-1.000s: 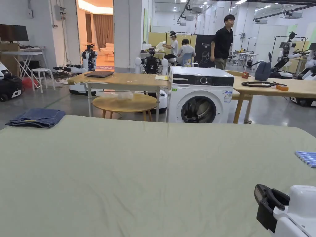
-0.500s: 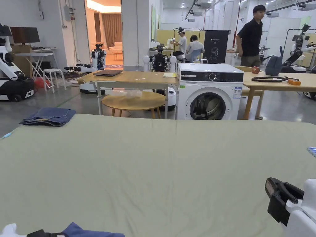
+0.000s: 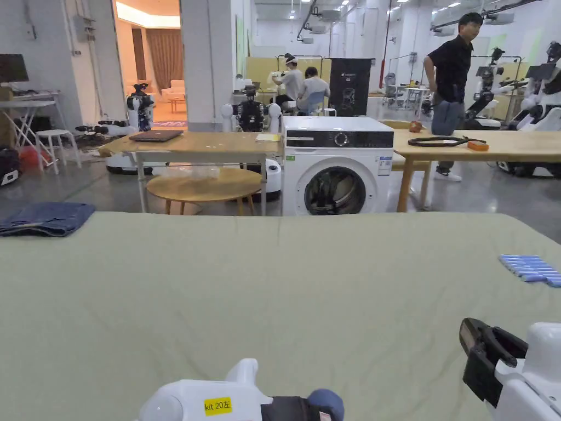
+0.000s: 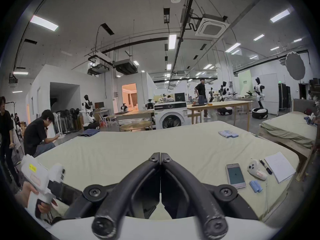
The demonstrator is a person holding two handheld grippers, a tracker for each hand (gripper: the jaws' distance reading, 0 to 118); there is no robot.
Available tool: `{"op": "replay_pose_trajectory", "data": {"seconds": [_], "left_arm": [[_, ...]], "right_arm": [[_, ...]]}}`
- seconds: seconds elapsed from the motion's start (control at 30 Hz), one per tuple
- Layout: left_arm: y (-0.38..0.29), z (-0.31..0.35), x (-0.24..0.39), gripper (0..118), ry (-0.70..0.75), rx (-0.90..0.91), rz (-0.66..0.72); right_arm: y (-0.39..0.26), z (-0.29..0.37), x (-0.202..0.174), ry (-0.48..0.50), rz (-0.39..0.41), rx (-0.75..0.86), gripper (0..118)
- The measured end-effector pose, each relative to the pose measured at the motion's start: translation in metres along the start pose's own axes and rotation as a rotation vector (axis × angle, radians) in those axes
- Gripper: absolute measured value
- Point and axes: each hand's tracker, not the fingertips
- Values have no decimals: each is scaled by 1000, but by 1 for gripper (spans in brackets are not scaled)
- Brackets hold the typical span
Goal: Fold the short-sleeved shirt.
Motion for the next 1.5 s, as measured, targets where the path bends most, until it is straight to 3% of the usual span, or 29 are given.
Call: {"op": "replay_pose_trajectory", "data": {"seconds": [0.03,0.07,0.13,0.2,0.27,0.3,0.37,0.4,0.5,0.57,0.67,0.73,0.8,1.0,1.13,1.23,1.27,1.33,1.37,1.47,1.5], "left_arm": [[-4,-13,2,82,-99,-17,20],[-5,-20,3,105,-179,-42,40],[0,-20,8,111,-220,-45,35],[1,-7,21,108,-129,48,-39],[4,16,31,102,105,185,-205],[-3,18,42,75,200,240,-273],[-16,22,46,10,524,348,-494],[-23,24,43,0,571,391,-532],[-47,2,30,0,502,276,-546],[-62,-33,8,0,579,121,-575],[-84,-83,-41,0,692,-126,-515],[-84,-70,-28,0,653,39,-513],[-67,-56,-23,0,579,29,-395],[-45,12,-10,0,469,213,-322],[-39,68,-14,0,375,350,-229],[-37,106,-33,0,264,408,-127],[-36,116,-43,0,215,400,-79],[-34,132,-66,0,89,364,14],[-34,137,-80,13,8,342,66],[-26,128,-122,112,-176,192,211],[-28,123,-134,118,-155,143,253]], "right_arm": [[-1,3,6,-7,-4,-1,0],[-1,6,12,-18,-6,-3,0],[-3,10,21,-51,-3,-4,0],[-4,12,30,-59,-26,-7,0],[-6,12,34,-73,-32,-3,0],[-6,12,35,-74,-33,-2,0],[-8,10,34,-66,-42,-5,0],[-9,8,31,-63,-42,-5,0],[-13,0,24,-38,-45,-19,0],[-17,-4,17,-17,-48,-36,0],[-23,-6,7,19,-46,-63,0],[-26,-5,1,39,-33,-82,0],[-29,-6,-5,72,-31,-101,0],[-45,-27,-45,240,13,-263,0],[-89,-63,-73,319,70,-625,0],[-154,-95,-84,240,207,-1030,0],[-178,-100,-83,239,249,-1095,0],[-172,-91,-77,266,164,-920,0],[-164,-92,-74,260,104,-963,0],[-155,-99,-63,309,89,-997,0],[-157,-102,-62,316,90,-1005,0]]}}
